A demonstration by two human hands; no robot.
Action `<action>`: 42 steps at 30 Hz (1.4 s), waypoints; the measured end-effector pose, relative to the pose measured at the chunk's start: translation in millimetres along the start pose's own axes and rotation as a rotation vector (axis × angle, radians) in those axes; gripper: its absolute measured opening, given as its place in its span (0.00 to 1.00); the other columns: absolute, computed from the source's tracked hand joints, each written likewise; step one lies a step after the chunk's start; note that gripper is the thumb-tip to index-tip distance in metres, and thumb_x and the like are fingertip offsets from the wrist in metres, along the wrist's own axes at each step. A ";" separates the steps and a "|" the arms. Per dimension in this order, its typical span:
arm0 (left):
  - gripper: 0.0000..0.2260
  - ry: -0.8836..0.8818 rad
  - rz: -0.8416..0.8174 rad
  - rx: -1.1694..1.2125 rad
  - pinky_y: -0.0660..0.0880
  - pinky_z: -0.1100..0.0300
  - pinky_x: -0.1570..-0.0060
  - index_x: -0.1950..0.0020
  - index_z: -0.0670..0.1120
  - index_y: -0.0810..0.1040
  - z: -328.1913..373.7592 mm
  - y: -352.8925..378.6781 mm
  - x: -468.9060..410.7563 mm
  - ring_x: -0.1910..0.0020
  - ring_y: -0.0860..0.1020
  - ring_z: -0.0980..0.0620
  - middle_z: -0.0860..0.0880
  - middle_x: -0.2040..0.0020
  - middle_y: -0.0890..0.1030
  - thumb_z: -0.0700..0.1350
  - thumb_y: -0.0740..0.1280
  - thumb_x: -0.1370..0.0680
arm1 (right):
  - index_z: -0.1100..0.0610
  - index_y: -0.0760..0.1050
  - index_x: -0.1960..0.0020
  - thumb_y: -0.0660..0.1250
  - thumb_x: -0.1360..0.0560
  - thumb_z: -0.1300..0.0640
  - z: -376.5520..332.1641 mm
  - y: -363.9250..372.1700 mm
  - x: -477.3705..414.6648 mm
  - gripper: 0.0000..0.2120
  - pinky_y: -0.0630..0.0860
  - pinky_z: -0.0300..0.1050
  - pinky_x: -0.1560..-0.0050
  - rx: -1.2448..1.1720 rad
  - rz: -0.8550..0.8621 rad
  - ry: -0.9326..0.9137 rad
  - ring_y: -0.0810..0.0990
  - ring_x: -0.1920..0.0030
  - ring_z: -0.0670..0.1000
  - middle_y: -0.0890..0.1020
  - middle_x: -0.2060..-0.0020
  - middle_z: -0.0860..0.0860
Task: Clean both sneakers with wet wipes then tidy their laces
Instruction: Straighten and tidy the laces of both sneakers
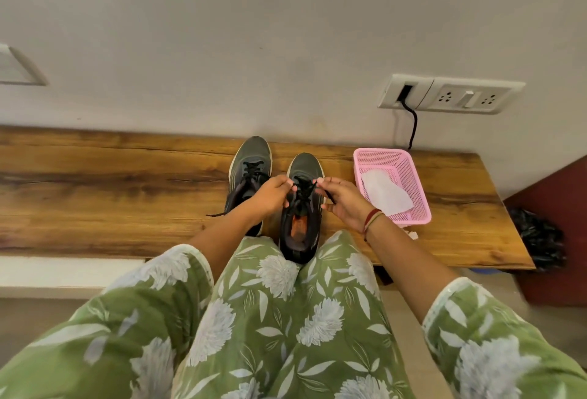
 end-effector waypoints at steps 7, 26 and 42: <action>0.06 -0.116 0.132 0.587 0.61 0.69 0.81 0.51 0.45 0.73 -27.4 12.2 -6.3 0.78 0.67 0.61 0.50 0.63 0.77 0.44 0.59 0.18 | 0.52 0.76 0.56 0.65 0.23 0.56 22.9 8.8 -6.8 0.04 0.67 0.32 0.74 -0.242 0.111 -0.008 0.78 0.65 0.44 0.81 0.64 0.48; 0.06 -0.003 0.225 0.513 0.63 0.72 0.80 0.46 0.41 0.77 -21.4 16.2 -10.6 0.81 0.68 0.63 0.52 0.69 0.76 0.39 0.62 0.19 | 0.59 0.78 0.54 0.56 0.18 0.54 24.7 12.3 -19.2 0.15 0.59 0.33 0.79 -0.176 0.164 0.034 0.65 0.73 0.44 0.74 0.68 0.49; 0.10 -0.050 0.004 0.386 0.61 0.69 0.81 0.48 0.46 0.69 -22.6 16.1 -19.9 0.82 0.65 0.61 0.55 0.74 0.79 0.39 0.69 0.23 | 0.61 0.77 0.54 0.61 0.23 0.69 17.0 12.4 -20.9 0.08 0.74 0.30 0.70 -0.160 0.059 0.033 0.78 0.73 0.42 0.81 0.71 0.50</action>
Point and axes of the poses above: each hand's wrist, its own x-axis away from the middle knuckle, its own y-axis out of the palm, z = x × y, the point moved 8 cm from there along -x, towards the middle knuckle
